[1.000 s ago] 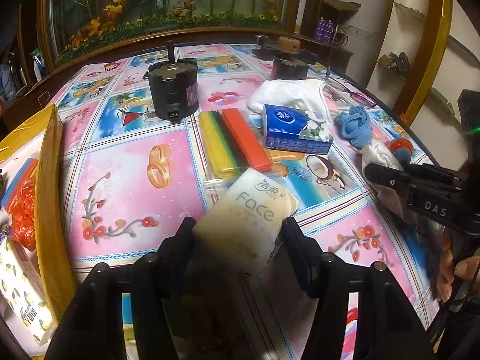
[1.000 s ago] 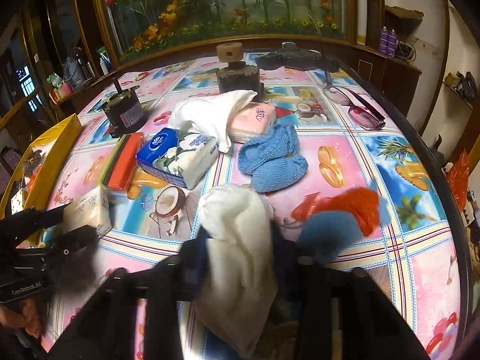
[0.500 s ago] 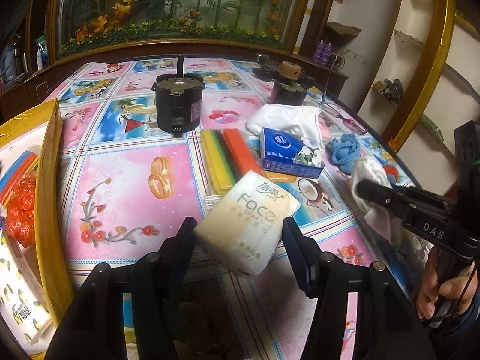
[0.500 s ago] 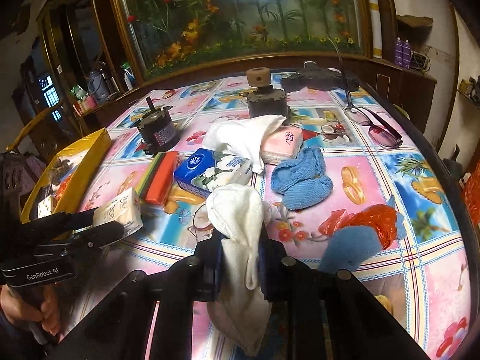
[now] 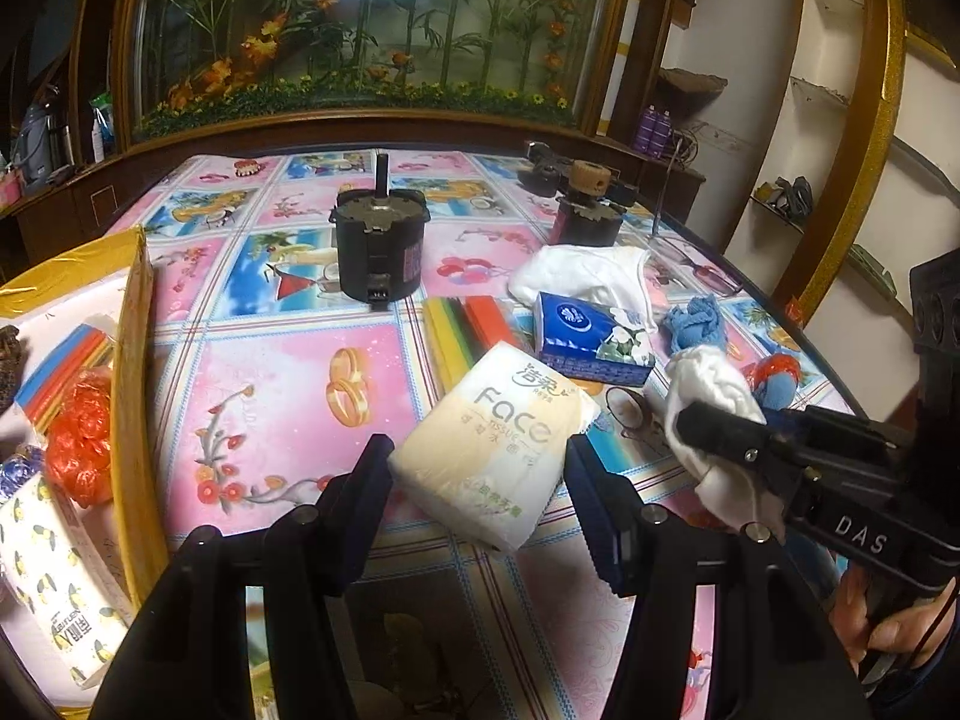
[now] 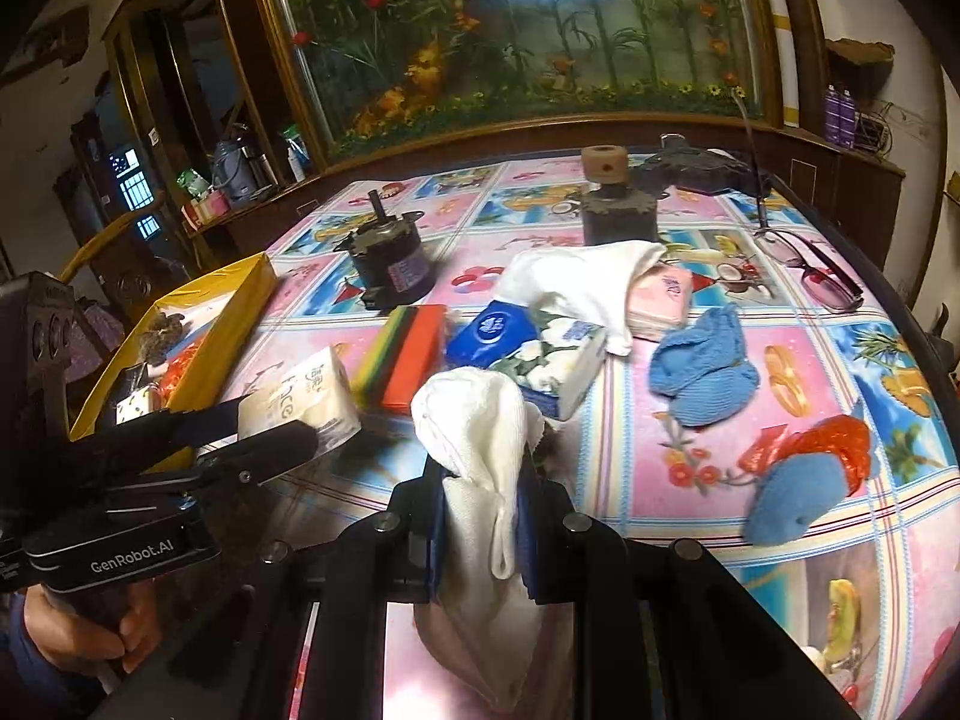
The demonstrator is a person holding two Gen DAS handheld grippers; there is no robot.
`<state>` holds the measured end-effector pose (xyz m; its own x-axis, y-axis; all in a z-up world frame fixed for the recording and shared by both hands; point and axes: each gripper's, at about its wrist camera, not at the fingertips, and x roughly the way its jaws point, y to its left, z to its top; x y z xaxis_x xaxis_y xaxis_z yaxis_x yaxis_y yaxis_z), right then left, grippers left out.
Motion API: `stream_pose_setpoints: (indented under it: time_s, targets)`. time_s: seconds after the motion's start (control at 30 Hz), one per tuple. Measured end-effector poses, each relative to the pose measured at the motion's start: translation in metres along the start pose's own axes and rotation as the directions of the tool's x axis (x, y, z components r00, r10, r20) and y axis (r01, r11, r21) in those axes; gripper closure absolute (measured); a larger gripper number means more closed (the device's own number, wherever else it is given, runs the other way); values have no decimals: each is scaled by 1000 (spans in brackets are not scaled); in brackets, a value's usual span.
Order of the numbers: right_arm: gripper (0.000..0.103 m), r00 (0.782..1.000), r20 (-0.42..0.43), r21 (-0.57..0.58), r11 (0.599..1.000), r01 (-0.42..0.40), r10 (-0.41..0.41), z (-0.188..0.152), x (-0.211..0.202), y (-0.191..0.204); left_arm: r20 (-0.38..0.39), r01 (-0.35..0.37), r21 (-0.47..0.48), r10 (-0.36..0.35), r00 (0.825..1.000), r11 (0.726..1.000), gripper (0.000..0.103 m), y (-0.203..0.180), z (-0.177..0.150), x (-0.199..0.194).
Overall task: Organize soft objects
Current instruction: 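Carry the Face tissue pack and white cloth over the yellow box with both grippers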
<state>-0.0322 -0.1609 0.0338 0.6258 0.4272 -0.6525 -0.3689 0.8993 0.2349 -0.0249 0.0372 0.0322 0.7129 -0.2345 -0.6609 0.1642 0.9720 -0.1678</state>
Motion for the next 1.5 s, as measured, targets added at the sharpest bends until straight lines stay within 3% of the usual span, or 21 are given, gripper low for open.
stream_pose_setpoints:
  time_s: [0.47,0.7,1.1,1.5]
  targets:
    - [82,1000,-15,8,1000,-23,23,8,11,17,41,3,-28,-2,999,1000,46,4,3,-10]
    - [82,1000,8,-28,999,-20,21,21,14,36,85,-39,-43,43,995,998,46,13,7,-17]
    - [82,1000,-17,-52,999,4,-5,27,20,55,173,-95,-35,100,980,995,46,14,7,-38]
    - [82,1000,-13,-112,993,21,-23,35,16,88,225,-97,-92,115,968,991,46,39,3,-58]
